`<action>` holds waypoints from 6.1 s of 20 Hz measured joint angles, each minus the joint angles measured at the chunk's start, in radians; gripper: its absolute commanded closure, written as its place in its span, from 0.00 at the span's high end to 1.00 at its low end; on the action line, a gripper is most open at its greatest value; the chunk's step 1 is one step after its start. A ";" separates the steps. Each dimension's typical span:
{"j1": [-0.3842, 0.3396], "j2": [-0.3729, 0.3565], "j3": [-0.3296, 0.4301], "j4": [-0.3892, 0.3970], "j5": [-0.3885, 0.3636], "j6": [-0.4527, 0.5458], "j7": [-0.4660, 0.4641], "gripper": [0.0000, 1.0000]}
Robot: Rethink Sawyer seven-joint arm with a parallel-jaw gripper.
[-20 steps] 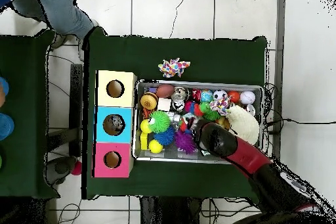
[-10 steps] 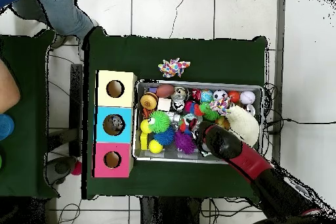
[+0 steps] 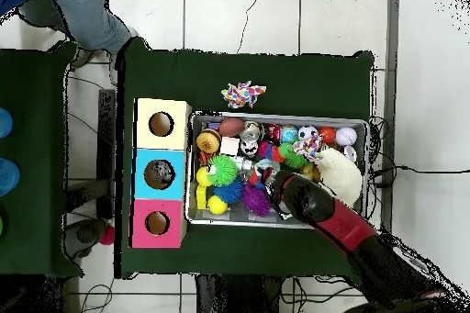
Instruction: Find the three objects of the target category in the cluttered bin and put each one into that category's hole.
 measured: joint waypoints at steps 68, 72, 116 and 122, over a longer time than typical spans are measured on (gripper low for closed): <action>0.210 -0.183 -0.137 -0.115 0.063 0.232 0.000 1.00; 0.210 -0.146 -0.132 -0.101 0.062 0.168 0.000 1.00; 0.131 -0.052 -0.015 -0.008 0.168 0.001 0.000 1.00; 0.125 -0.086 0.006 0.038 0.191 0.007 0.000 1.00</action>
